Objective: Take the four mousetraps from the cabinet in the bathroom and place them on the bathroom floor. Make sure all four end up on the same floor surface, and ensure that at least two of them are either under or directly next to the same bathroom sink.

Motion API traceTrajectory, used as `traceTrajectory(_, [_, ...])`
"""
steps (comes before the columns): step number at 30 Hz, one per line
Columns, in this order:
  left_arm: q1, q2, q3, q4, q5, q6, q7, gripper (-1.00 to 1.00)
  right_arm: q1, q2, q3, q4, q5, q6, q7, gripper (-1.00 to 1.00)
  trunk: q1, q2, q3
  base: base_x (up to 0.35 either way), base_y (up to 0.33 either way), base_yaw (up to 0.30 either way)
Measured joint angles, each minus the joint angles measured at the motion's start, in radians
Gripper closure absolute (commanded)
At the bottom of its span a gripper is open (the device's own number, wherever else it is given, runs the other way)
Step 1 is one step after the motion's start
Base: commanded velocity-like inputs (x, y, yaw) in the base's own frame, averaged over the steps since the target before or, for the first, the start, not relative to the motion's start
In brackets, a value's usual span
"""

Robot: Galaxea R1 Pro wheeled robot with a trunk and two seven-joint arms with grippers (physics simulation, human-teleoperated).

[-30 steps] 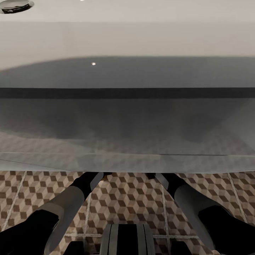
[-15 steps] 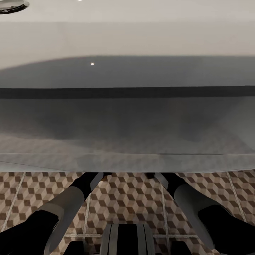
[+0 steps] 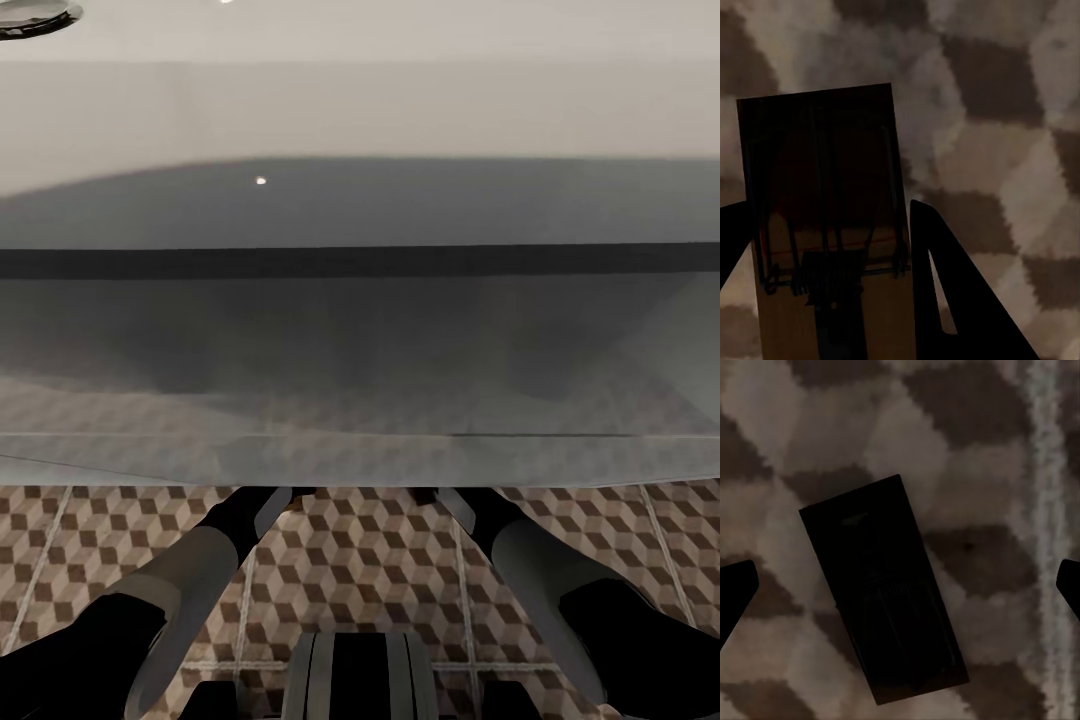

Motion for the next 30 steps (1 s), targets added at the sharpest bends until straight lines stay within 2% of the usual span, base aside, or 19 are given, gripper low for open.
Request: traceTrajectory(30, [-0.007,0.000,-0.003,0.000,-0.008,-0.009,0.000,1.00,-0.006,0.000,-0.002,0.000,-0.002,0.000,0.000,-1.00,0.000,0.000,-0.008,0.000,0.000,0.000])
